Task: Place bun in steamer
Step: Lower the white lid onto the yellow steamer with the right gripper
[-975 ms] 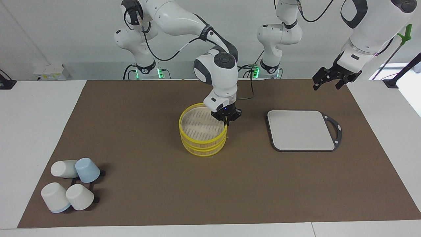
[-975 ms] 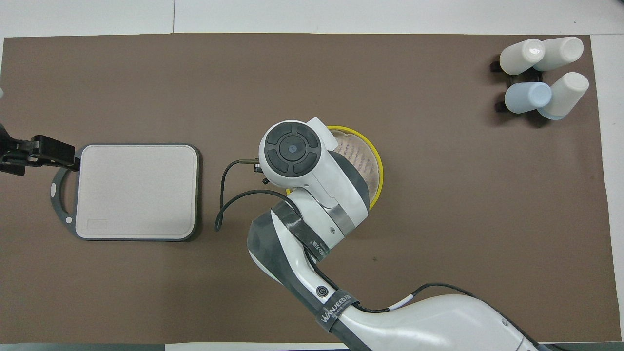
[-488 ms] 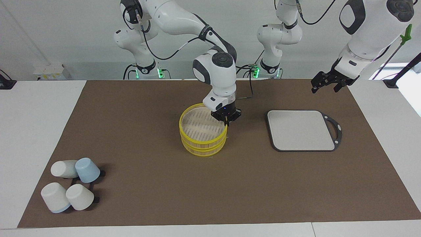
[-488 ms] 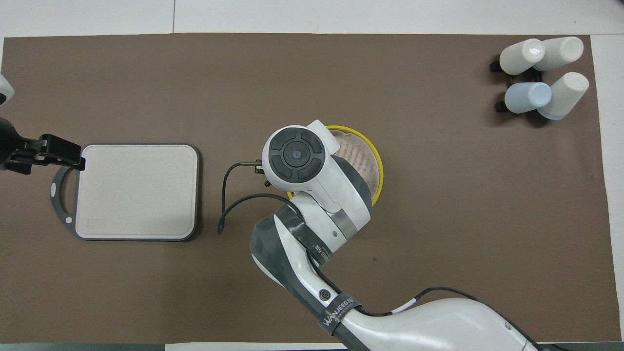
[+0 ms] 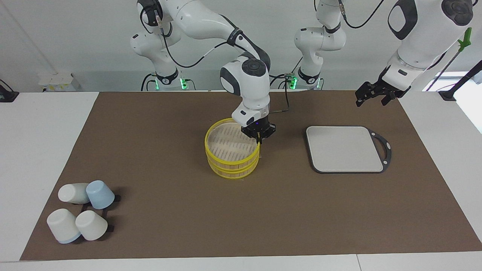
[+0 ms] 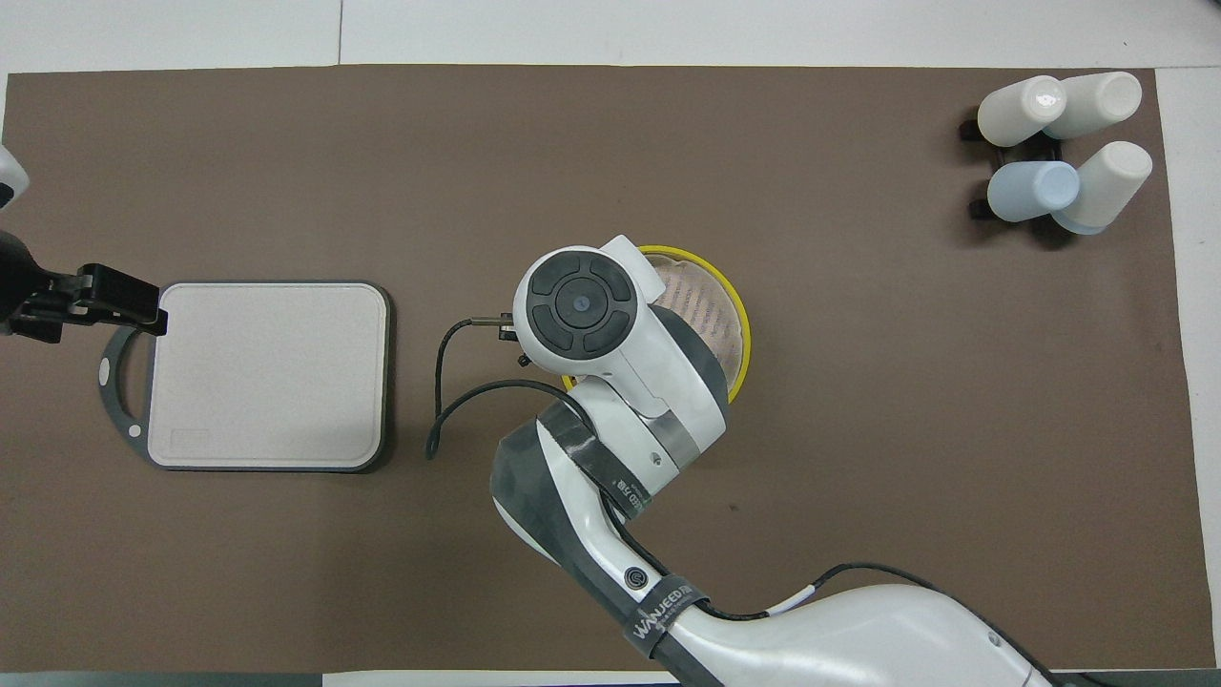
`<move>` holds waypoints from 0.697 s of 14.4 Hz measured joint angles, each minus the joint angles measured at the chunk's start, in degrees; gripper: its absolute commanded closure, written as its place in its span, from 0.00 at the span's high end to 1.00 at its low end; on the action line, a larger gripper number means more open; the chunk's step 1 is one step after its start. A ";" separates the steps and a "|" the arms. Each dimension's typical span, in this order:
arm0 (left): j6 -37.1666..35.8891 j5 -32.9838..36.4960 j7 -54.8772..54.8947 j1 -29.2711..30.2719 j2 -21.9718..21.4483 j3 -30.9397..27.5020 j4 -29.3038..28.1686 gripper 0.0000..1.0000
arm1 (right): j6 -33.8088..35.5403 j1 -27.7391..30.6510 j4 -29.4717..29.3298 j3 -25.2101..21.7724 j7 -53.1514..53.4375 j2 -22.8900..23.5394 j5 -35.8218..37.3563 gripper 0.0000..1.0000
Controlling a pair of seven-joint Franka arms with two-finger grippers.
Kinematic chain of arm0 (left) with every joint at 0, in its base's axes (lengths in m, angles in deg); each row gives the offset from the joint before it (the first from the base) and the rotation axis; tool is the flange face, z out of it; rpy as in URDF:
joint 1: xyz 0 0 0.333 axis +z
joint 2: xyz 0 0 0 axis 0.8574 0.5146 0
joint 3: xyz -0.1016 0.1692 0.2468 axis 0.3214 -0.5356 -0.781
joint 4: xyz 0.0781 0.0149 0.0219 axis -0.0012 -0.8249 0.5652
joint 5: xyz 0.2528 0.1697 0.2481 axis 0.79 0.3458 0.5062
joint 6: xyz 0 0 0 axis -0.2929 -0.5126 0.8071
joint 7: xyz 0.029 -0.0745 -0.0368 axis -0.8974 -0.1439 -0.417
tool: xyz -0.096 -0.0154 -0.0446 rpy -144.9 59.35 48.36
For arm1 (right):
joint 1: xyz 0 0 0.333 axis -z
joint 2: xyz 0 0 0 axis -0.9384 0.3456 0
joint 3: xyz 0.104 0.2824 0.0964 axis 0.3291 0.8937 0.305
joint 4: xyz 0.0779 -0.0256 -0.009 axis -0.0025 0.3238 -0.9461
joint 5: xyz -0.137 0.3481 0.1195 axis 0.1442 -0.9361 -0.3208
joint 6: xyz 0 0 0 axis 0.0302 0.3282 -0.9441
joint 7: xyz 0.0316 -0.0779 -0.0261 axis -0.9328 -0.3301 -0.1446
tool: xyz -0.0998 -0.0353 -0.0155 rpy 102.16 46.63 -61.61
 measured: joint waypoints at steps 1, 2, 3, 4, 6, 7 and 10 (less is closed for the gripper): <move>0.00 0.00 0.00 0.00 -0.02 0.00 0.14 1.00 | -0.08 0.00 0.04 0.00 0.00 -0.01 0.00 0.00; 0.03 0.00 0.00 0.00 -0.04 0.00 0.43 1.00 | -0.19 0.00 0.11 0.01 0.00 -0.02 0.00 0.00; 0.20 0.00 0.00 0.00 -0.10 0.00 0.71 1.00 | -0.35 -0.01 0.22 0.01 0.00 -0.06 0.00 0.00; 0.48 0.00 0.00 0.00 -0.12 0.00 1.01 1.00 | -0.52 0.00 0.35 0.01 0.00 -0.11 0.00 0.00; 0.84 0.00 0.00 0.00 -0.12 0.00 1.22 1.00 | -0.85 0.00 0.60 0.01 0.00 -0.18 0.00 0.73; 0.88 0.00 0.00 0.00 -0.12 0.00 1.22 1.00 | -0.96 0.00 0.68 0.01 -0.01 -0.18 0.00 1.00; 0.91 0.00 0.00 0.01 -0.12 0.00 1.22 1.00 | -0.87 0.00 1.05 0.00 -0.02 -0.18 0.00 1.00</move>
